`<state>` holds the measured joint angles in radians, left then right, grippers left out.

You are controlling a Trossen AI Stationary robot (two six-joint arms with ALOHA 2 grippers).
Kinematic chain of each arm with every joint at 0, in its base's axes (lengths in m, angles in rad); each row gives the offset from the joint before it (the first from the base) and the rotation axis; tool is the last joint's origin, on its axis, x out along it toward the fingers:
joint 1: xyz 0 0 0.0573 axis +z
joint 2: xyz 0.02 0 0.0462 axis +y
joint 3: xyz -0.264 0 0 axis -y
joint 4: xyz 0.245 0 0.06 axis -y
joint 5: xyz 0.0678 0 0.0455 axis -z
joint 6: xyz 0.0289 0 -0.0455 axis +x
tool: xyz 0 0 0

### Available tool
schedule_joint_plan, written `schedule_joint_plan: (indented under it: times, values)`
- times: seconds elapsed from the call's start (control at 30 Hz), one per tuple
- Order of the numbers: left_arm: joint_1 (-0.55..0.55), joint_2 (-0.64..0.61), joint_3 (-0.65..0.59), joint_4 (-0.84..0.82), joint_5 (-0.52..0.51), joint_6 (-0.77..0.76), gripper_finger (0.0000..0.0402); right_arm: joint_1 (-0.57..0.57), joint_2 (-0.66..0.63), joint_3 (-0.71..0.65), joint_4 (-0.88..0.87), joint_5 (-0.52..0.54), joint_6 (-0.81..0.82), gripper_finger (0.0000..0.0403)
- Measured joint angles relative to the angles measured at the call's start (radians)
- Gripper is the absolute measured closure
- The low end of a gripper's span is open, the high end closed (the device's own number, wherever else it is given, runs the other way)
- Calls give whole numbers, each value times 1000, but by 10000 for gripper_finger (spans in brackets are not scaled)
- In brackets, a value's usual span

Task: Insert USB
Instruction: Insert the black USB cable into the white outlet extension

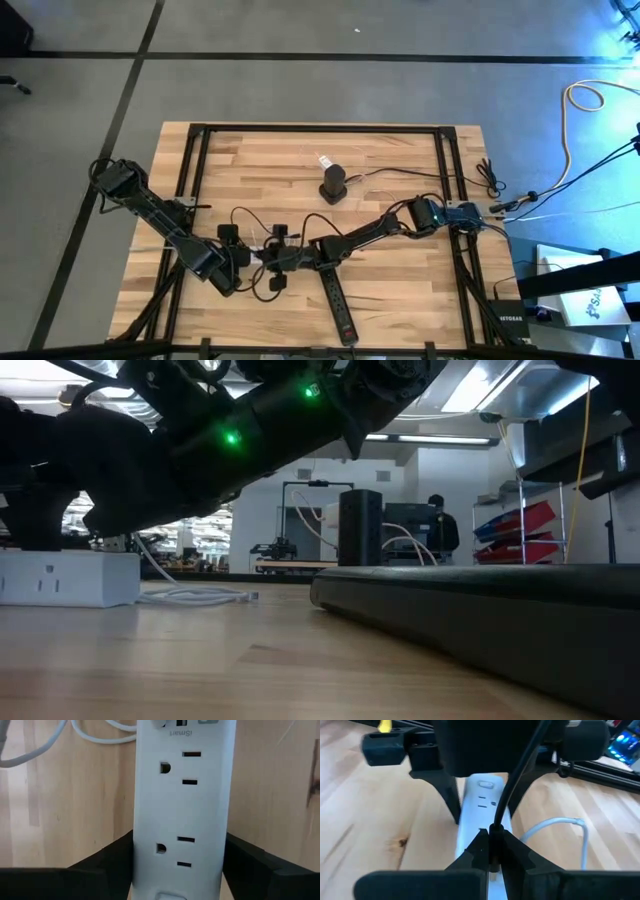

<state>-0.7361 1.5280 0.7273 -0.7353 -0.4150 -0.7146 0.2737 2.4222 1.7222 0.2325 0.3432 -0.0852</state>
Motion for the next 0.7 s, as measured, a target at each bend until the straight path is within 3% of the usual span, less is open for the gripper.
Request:
schedule_joint_plan:
  times: [0.33,0.7]
  values:
    - [0,0,-1,25,12,1,167,-29,0,0,-10,-105,85,395]
    - [0,1,-2,41,10,-3,167,-30,-6,5,-95,-98,103,395]
